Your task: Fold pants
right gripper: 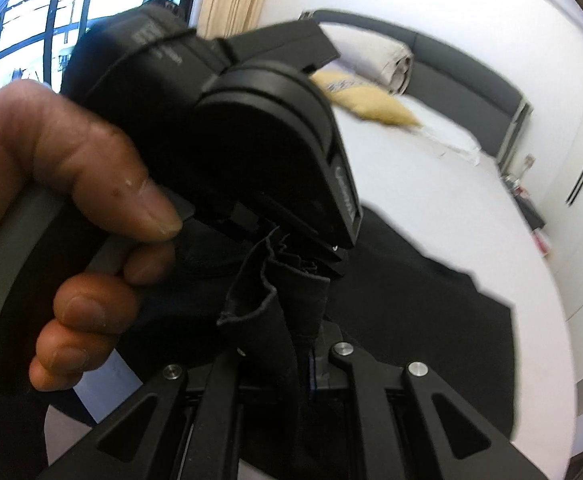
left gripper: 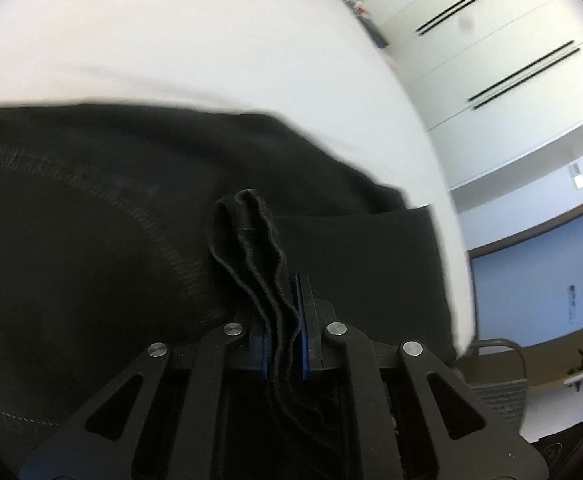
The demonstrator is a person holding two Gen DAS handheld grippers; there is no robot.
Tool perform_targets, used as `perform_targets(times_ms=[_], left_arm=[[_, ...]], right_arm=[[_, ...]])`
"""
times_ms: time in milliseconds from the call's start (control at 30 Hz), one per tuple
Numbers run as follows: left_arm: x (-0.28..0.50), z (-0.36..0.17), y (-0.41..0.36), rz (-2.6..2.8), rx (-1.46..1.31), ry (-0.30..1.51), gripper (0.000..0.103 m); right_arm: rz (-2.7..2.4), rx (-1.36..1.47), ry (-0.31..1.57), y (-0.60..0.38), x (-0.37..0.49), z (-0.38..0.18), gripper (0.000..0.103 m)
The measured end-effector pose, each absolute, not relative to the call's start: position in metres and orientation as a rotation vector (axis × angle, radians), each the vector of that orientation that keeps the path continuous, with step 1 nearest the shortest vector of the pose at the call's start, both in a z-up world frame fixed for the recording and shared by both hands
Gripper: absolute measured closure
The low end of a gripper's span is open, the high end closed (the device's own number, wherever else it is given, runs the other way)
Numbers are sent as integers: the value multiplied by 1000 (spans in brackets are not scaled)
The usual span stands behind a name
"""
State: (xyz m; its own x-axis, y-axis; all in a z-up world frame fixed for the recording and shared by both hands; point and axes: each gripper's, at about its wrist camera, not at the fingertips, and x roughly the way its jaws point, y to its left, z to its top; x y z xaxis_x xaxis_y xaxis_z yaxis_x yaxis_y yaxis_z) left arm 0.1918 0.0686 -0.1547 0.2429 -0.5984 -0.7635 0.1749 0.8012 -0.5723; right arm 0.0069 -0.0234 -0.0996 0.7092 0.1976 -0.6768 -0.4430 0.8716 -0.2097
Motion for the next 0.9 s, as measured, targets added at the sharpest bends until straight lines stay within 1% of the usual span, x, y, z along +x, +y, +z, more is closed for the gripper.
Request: perform_targets(times_ms=[67, 100, 133, 167, 233, 267, 300, 400, 500, 600, 667, 800, 900], left_arm=[[189, -164, 72, -554, -432, 1218, 94], [187, -164, 73, -557, -440, 1210, 93], [185, -163, 74, -553, -440, 1207, 93], [183, -159, 78, -539, -439, 1203, 93], [177, -144, 82, -492, -403, 1155, 90], [174, -133, 81, -475, -379, 1118, 90], [174, -129, 68, -461, -365, 1097, 90], [162, -109, 58, -474, -353, 1040, 90], [145, -99, 34, -518, -323, 1013, 90], [130, -94, 4, -567, -323, 983, 90], [125, -98, -19, -589, -297, 1000, 90], [115, -117, -44, -643, -286, 1056, 90], [110, -122, -62, -691, -290, 1059, 90]], right_arm=[[386, -380, 760, -23, 9, -113, 86], [394, -355, 760, -29, 7, -113, 84], [403, -322, 778, -38, 5, -110, 76], [414, -283, 801, -46, 3, -104, 62], [463, -166, 825, -70, -4, -87, 49], [484, -100, 814, -85, -10, -76, 46], [479, -39, 799, -104, -15, -63, 44], [420, 109, 730, -159, -19, -32, 43], [317, 310, 721, -227, -3, -22, 43], [270, 480, 767, -277, 5, -35, 43], [281, 556, 783, -297, -4, -44, 43], [242, 586, 841, -307, 6, -60, 43], [228, 592, 978, -293, 29, -87, 40]])
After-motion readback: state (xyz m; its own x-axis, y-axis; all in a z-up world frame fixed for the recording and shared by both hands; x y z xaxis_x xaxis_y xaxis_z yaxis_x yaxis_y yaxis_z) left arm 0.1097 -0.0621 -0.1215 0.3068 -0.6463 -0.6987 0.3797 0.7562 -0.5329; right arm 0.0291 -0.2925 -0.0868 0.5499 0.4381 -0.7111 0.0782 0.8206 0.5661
